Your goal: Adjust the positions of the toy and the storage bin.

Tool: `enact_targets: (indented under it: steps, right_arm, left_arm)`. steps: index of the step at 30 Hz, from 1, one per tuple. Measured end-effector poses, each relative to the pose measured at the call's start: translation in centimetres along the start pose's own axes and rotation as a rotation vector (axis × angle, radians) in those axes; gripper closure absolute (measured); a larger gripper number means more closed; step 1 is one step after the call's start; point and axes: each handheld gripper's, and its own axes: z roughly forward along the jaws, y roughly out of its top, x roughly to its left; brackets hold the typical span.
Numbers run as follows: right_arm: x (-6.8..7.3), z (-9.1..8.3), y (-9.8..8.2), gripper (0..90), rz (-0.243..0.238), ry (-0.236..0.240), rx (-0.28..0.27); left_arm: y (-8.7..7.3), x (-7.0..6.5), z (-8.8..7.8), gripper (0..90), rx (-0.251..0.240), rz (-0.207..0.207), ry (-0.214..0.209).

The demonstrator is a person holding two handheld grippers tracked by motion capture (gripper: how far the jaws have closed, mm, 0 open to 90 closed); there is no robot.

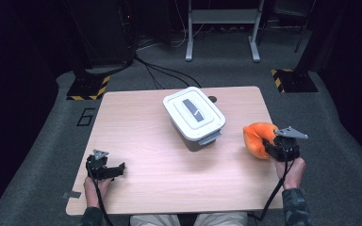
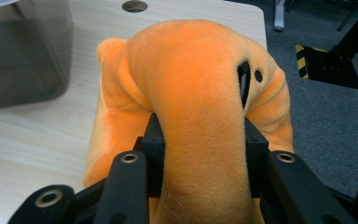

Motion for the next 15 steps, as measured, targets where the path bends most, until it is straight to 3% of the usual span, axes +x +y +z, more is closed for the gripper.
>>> enact_targets:
  steps: [15]
  right_arm:
    - [-1.0, 2.8, 1.6, 62.0, 0.025, -0.036, 0.024]
  left_arm:
    - [0.0, 0.0, 0.0, 2.2, 0.0, 0.001, 0.0]
